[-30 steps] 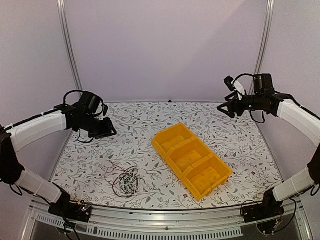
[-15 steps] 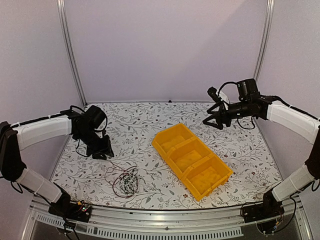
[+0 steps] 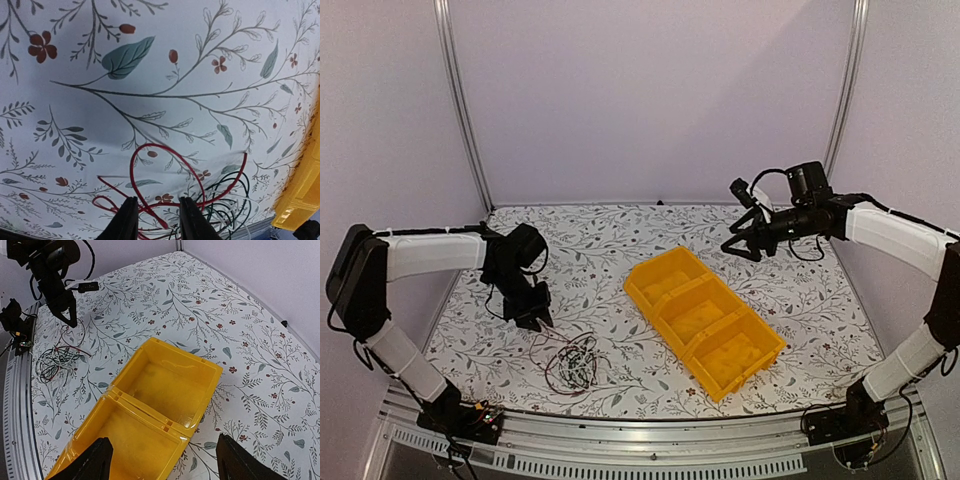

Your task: Untangle the cables

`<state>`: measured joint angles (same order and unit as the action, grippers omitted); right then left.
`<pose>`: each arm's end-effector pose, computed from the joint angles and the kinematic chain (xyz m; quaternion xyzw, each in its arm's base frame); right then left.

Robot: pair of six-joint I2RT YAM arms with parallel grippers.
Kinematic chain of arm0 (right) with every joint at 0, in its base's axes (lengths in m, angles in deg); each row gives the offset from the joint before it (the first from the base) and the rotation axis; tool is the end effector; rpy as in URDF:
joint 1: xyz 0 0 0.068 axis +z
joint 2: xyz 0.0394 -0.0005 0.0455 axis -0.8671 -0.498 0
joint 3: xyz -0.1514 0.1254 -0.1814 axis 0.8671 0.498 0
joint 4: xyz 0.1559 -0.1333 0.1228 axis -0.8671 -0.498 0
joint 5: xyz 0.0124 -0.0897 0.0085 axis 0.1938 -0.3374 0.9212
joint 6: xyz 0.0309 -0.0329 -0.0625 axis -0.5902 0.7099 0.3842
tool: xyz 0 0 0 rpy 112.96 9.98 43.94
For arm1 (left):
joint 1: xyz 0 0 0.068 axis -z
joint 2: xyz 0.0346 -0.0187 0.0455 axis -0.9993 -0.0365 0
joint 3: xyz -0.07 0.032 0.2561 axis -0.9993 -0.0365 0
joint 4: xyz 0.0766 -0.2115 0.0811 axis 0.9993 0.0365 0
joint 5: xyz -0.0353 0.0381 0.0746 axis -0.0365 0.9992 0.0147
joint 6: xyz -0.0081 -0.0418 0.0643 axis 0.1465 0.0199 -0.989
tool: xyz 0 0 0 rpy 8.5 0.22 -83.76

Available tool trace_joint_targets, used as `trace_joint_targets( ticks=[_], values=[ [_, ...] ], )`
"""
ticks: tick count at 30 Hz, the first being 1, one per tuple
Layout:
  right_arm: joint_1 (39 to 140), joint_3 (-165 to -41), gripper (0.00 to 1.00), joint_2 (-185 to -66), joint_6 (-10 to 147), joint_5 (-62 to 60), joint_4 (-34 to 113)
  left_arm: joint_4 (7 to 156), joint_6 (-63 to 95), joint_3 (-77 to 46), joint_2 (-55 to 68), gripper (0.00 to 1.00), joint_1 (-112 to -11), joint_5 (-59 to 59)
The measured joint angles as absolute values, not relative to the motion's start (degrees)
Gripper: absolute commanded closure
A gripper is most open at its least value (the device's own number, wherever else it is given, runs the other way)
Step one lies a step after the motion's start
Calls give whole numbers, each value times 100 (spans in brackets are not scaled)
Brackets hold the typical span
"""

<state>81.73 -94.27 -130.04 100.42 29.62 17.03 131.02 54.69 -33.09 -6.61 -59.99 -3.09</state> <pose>0.2841 0.1566 0.2747 -0.4656 0.7365 0.2906 0.3954 0.2165 -0.1295 0.1607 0.1870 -0.9745 0.1240 0.0067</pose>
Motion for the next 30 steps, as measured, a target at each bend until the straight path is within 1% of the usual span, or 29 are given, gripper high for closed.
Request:
trace_joint_targets(
  ticks=[4,7,13,16,22,26,30],
  values=[
    [8208,-9505,25,-13065,10018,2964,1700,13056,5487,-3184,-934,100,-5933,-270],
    [8272,-9684,25,-13177,9996,2968,1711,13032,5447,-3031,-1008,100,-5870,-185],
    [8547,-10119,41,-13463,9993,3077,1709,12923,4960,-2279,-934,100,-5581,45],
    [8670,-10454,44,-13655,10018,3331,1692,12729,4588,-2098,-632,100,-5439,154],
    [8947,-11481,44,-14318,9952,3827,1670,12009,3933,-2382,456,100,-5345,5],
    [9312,-12218,41,-14899,9851,3958,1545,11400,3725,-2721,1086,100,-5301,-294],
    [9769,-12605,37,-15391,9729,3995,1504,10958,3602,-2931,1324,100,-5251,-578]
  ],
)
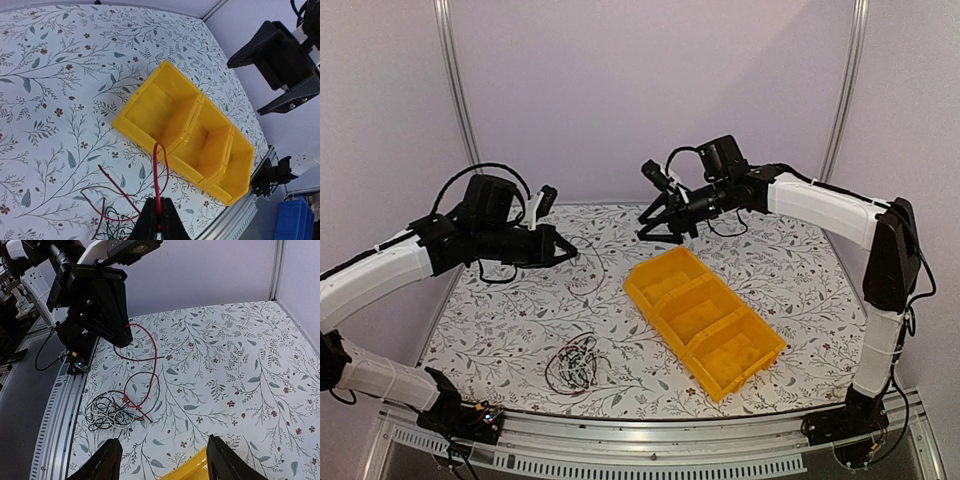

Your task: Untangle the cables

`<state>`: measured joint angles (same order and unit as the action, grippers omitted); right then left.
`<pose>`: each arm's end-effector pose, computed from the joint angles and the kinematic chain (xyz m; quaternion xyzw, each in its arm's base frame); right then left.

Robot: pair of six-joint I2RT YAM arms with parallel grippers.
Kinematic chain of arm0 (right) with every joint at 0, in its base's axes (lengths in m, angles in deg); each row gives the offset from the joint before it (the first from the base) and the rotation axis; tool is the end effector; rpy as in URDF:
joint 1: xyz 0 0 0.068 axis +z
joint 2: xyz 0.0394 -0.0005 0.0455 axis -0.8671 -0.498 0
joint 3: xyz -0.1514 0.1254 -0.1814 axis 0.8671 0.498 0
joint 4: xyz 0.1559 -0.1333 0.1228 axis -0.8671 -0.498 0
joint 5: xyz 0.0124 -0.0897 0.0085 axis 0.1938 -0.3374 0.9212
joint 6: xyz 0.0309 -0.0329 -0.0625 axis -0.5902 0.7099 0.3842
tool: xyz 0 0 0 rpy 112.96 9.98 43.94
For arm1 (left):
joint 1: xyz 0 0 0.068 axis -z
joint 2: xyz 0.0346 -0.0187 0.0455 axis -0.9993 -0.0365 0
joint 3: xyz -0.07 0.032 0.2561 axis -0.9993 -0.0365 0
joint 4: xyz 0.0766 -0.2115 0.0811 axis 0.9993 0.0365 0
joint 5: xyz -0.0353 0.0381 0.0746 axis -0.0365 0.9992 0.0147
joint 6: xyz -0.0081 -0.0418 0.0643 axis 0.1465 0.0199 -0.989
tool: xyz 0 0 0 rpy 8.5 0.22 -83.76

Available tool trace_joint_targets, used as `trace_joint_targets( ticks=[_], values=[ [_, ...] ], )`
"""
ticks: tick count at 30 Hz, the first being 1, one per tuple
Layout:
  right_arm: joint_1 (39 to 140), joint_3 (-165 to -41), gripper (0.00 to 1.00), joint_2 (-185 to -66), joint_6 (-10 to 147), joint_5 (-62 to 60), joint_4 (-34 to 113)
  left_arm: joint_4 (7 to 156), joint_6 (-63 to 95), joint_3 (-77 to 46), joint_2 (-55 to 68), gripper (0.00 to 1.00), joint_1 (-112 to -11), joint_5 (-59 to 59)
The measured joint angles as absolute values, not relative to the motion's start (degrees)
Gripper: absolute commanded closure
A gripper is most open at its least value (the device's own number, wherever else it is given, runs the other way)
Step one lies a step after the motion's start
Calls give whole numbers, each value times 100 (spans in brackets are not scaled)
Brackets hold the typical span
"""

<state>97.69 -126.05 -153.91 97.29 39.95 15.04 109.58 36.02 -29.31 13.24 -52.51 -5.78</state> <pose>0.3098 0.3007 0.3074 -0.5661 0.6089 0.4224 0.3609 0.2079 -0.1675 0.2916 0.0834 0.8839 -0.3395 0.3108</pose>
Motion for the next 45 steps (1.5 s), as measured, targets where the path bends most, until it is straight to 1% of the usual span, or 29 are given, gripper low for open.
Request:
trace_joint_targets(
  ticks=[7,9,10,11,13,16,17,18,20,21,22,24,26,33,45],
  values=[
    [10366,-12648,32,-15878,9410,4074,1486,10477,3419,-2953,1335,100,-5065,-897],
    [10486,-12648,33,-15937,9316,4065,1508,10337,3417,-2955,1335,100,-5024,-982],
    [10521,-12648,36,-15957,9263,4057,1530,10263,3419,-2955,1335,100,-5015,-1039],
    [10554,-12650,41,-15979,9194,4050,1571,10198,3419,-2957,1337,100,-5009,-1079],
    [10580,-12672,59,-16020,9062,4006,1646,10064,3421,-2966,1344,100,-5004,-1170],
    [10576,-12709,95,-16077,8815,3880,1768,9935,3421,-2972,1348,100,-4998,-1225],
    [10573,-12714,100,-16084,8767,3842,1801,9907,3421,-2974,1352,100,-4993,-1236],
    [10571,-12714,100,-16088,8726,3801,1827,9896,3421,-2974,1357,96,-4991,-1236],
    [10569,-12714,100,-16090,8627,3696,1845,9883,3428,-2974,1377,77,-4982,-1227],
    [10567,-12716,100,-16090,8599,3646,1853,9881,3404,-2974,1383,69,-4978,-1214],
    [10556,-12720,100,-16090,8586,3609,1851,9883,3458,-2977,1385,63,-4969,-1186],
    [10547,-12760,100,-16090,8619,3515,1807,9883,3484,-3001,1396,55,-4960,-1118],
    [10534,-12836,100,-16084,8743,3410,1751,9850,3506,-3140,1468,51,-4952,-1026],
    [10326,-12865,100,-15764,9598,2861,1399,9583,3847,-4131,2063,50,-4950,-753],
    [9301,-12688,100,-15629,10581,2494,636,9557,3959,-4194,2082,51,-4950,-257]
  ],
)
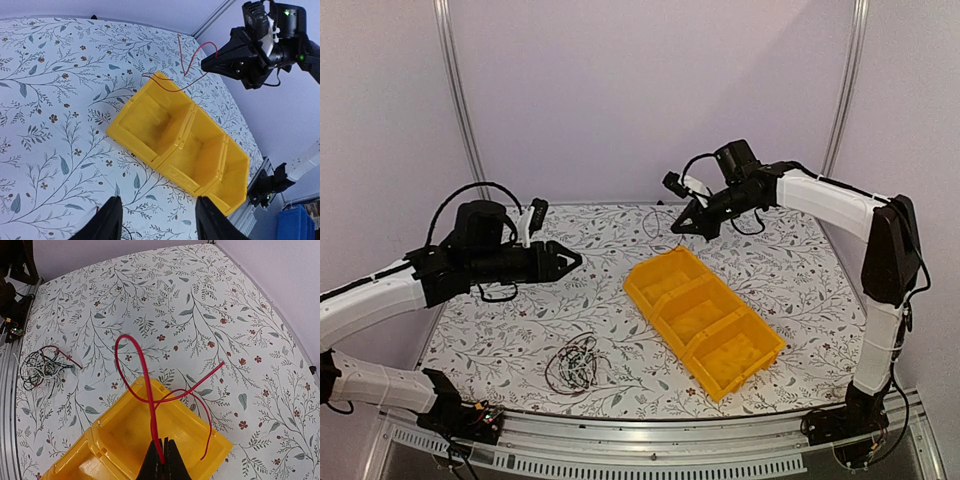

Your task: Untangle the cables

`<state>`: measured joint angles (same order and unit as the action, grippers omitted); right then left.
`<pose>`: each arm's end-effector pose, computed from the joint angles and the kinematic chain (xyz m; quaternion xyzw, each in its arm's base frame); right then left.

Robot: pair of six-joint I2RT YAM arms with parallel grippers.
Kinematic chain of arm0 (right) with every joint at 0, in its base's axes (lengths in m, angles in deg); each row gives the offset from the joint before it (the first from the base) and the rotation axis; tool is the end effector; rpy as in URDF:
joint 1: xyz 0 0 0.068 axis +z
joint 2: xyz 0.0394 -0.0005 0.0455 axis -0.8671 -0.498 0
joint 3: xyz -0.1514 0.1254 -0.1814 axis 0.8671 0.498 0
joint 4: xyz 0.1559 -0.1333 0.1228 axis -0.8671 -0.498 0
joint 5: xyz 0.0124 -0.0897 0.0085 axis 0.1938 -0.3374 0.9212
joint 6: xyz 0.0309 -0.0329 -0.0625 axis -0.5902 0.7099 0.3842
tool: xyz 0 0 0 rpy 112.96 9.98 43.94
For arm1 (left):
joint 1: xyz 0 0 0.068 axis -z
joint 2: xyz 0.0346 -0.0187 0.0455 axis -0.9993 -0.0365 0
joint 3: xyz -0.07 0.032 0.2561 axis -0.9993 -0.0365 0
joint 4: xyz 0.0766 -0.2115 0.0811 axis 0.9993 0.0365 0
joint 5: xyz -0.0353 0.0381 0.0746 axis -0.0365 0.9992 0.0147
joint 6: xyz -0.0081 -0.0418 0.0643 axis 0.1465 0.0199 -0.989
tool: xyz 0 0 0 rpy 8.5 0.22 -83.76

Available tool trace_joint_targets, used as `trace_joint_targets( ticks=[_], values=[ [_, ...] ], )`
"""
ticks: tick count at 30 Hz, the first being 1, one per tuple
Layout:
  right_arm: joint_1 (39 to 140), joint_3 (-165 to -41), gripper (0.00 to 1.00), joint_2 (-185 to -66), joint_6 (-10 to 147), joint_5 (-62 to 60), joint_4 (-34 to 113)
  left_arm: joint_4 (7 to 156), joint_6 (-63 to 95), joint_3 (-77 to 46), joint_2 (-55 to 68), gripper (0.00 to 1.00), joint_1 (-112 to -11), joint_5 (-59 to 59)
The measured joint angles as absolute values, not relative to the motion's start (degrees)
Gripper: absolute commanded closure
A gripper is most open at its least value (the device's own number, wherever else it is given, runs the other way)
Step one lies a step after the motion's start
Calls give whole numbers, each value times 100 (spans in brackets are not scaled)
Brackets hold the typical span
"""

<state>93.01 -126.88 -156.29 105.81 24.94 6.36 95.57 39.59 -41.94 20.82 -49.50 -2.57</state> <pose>0.3442 0.2662 0.2735 -0.5588 0.6968 0.2789 0.3527 0.1869 -0.1641 0.2750 0.0722 0.8495 -0.3756 0.3634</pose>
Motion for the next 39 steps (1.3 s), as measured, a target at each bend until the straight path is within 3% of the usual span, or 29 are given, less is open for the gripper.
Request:
trace_joint_targets(
  ticks=[19,22,26,35,39],
  values=[
    [9244,-12897,100,-16818,11110,2374,-745,9802,4090,-4198,1820,51,-4950,5],
    [9244,-12939,75,-16818,11169,2385,-914,9793,4092,-4198,1707,51,-4950,-5],
    [9244,-12941,63,-16818,11158,2361,-1036,9784,4101,-4198,1468,51,-4950,-30],
    [9244,-13144,60,-16746,10870,2288,-1082,9966,4153,-4185,1158,54,-4947,-27],
    [9244,-13002,61,-16368,10811,2297,-962,10858,4455,-3938,1149,56,-4906,193]
  ],
)
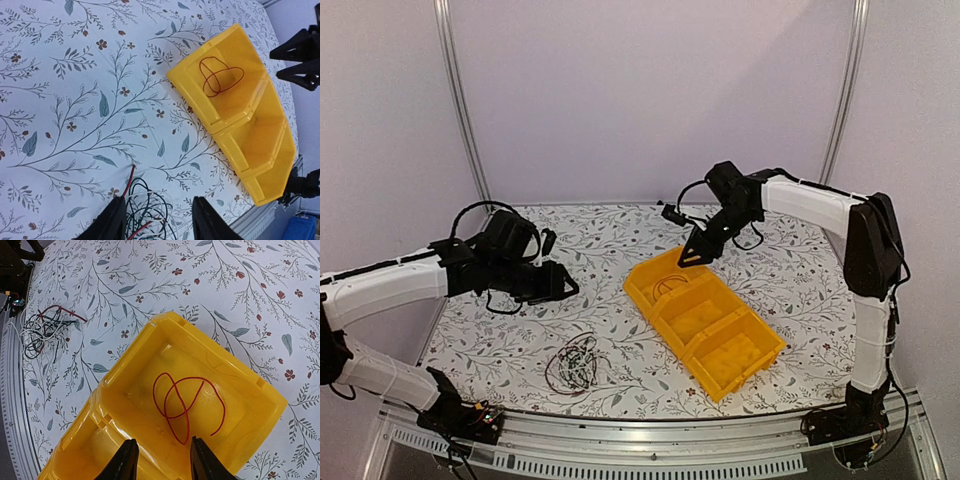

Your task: Untangle the cables

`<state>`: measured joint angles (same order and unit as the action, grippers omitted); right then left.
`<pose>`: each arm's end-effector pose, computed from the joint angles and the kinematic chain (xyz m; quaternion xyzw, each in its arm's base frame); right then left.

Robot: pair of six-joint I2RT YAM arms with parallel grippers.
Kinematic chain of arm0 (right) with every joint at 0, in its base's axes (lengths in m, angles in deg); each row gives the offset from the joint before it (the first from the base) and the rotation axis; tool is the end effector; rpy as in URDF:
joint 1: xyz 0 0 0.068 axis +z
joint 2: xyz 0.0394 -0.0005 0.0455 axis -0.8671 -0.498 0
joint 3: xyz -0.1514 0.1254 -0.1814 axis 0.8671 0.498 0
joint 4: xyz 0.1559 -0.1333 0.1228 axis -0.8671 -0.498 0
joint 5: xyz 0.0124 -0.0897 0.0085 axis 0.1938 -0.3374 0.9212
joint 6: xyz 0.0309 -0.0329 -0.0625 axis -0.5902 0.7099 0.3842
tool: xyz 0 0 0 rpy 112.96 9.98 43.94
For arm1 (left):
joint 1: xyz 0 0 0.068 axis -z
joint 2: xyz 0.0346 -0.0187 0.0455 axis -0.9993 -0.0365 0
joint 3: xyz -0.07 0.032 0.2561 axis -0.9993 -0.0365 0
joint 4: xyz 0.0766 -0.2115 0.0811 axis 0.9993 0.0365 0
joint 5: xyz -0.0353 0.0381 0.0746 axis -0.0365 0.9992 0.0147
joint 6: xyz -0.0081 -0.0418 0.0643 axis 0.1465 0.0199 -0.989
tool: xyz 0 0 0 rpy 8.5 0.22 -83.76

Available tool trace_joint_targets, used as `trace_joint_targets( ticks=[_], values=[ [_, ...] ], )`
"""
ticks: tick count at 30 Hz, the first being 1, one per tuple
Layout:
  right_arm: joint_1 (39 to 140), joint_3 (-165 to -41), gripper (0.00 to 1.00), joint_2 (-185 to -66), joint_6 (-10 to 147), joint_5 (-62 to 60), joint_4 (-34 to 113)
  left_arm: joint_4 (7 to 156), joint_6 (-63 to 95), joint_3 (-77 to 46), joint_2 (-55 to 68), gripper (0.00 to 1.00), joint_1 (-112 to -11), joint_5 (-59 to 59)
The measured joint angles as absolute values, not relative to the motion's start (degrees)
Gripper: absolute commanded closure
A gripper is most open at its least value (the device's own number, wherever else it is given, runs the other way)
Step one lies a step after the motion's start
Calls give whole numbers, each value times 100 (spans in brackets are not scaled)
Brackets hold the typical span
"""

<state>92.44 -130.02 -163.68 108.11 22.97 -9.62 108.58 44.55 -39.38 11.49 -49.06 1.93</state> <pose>0.3423 0.2577 0.2159 -0.5538 0.7622 0.2696 0.1994 0.1952 -0.1667 0.2267 0.0085 0.9301 -0.2725 0.2462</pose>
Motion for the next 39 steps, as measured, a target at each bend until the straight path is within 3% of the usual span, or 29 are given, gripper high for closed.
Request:
trace_joint_targets(
  ticks=[7,13,30,39],
  values=[
    [9251,-11481,62,-14748,10752,2472,44,12119,5576,-4354,1890,66,-4576,464],
    [9286,-11394,62,-14656,10636,2618,356,12492,6542,-5370,2131,66,-4276,436],
    [9312,-11394,63,-14993,10310,2811,376,11889,6096,-4902,0,66,-3667,1374],
    [9312,-11394,64,-14997,10306,2802,374,11157,5205,-4498,-652,100,-3664,1673]
  ],
)
